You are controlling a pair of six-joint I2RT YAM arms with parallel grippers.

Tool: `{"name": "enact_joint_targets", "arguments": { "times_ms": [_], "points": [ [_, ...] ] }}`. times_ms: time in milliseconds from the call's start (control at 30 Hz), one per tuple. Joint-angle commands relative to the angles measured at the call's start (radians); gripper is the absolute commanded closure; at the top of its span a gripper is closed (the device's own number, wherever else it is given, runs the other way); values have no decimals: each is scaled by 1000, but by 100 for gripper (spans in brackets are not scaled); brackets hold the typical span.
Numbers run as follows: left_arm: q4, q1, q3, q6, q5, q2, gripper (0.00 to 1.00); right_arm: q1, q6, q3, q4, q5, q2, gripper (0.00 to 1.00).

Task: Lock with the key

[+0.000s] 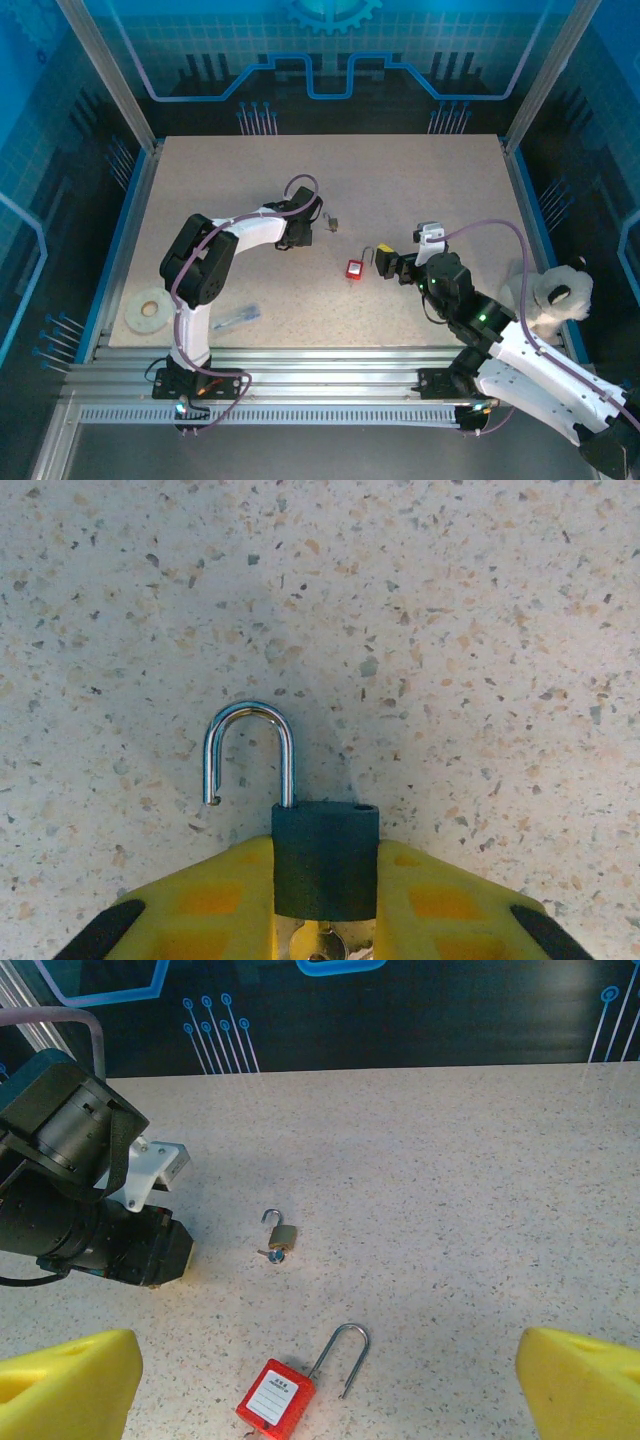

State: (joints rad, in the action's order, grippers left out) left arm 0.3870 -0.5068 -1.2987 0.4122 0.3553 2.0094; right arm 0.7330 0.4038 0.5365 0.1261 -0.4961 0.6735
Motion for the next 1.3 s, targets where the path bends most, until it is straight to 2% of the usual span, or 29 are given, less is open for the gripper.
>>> {"name": "enact_joint_targets", "arguments": {
  "times_ms": [0, 633, 1267],
  "points": [
    [9, 21, 48, 3, 39, 40, 100, 11, 9, -7, -28, -3, -5, 3],
    [-9, 12, 170, 13, 13, -129, 100, 11, 13, 5, -44, 53, 67, 3],
    [-4, -43, 223, 13, 15, -254, 100, 7, 23, 17, -69, 149, 147, 1]
  ]
}}
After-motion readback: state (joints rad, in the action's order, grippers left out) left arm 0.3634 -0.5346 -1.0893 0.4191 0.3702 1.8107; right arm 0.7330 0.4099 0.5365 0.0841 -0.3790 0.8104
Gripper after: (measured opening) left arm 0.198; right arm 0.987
